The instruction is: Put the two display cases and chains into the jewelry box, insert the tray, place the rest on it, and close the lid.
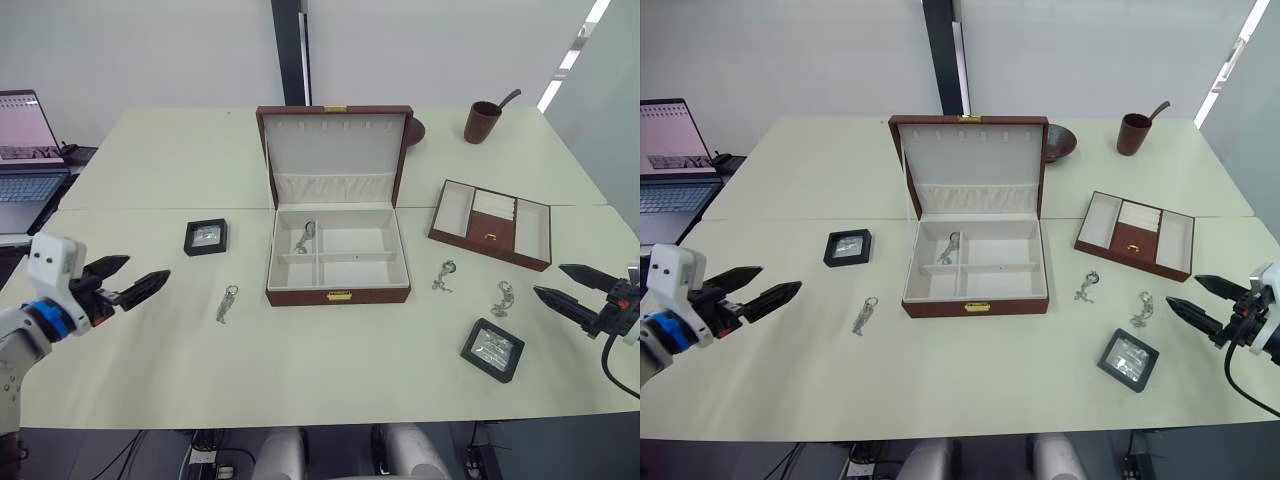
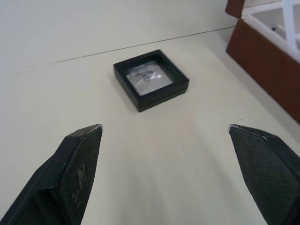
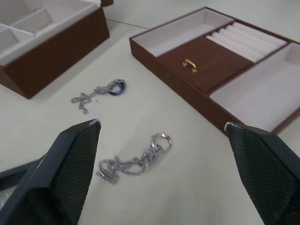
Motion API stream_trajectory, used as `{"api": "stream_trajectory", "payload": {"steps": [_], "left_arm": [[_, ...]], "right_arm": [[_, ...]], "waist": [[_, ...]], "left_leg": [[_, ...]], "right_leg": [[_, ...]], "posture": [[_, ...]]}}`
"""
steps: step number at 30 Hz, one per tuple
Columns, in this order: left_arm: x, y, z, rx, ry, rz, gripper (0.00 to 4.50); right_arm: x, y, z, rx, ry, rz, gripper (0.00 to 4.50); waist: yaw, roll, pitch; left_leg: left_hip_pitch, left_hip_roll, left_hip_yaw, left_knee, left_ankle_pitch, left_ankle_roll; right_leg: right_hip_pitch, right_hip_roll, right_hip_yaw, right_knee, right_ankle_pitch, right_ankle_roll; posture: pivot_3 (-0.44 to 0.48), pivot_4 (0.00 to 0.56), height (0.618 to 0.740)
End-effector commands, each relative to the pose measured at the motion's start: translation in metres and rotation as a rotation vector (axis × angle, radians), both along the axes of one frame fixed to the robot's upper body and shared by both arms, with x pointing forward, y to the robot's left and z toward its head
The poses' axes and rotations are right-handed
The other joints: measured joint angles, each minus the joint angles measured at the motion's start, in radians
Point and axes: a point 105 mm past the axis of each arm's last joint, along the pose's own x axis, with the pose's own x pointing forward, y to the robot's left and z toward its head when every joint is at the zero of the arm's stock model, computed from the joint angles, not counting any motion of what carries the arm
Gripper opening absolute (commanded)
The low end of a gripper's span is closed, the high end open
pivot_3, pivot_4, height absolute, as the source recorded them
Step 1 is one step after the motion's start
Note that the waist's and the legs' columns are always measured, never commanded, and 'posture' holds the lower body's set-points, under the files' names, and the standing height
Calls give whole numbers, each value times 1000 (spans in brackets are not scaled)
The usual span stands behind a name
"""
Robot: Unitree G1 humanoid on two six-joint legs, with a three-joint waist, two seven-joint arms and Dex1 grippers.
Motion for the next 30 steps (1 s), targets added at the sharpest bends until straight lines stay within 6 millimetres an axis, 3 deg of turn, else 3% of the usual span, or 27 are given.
{"api": "stream_trajectory", "payload": {"steps": [1,8,21,23,30], "left_arm": [[-8,27,11,58,-54,93,4477],[-14,46,-7,70,-59,199,4477],[-6,40,-8,59,-72,191,4477],[-1,34,-7,52,-78,170,4477],[27,2,-1,50,-87,33,4477]], "right_arm": [[3,-12,7,-41,-54,-26,4500],[6,-25,-3,-46,-53,-76,4500],[12,-25,2,-19,-70,-62,4500],[13,-16,7,-4,-78,-19,4500],[10,53,45,0,-123,283,4500]], "waist": [[-1,0,0],[0,0,0],[-1,0,0],[-1,0,0],[0,0,0]], "left_leg": [[0,0,0,0,0,0],[0,1,0,0,0,0],[0,1,0,0,0,0],[0,1,0,0,0,0],[0,1,-1,0,0,0]], "right_leg": [[0,0,0,0,0,0],[0,-1,0,0,0,0],[0,-1,0,0,0,0],[0,-1,0,0,0,0],[0,-2,-1,1,0,0]], "posture": [[0,150,740],[0,150,740],[0,150,740],[0,150,740],[0,150,740]]}}
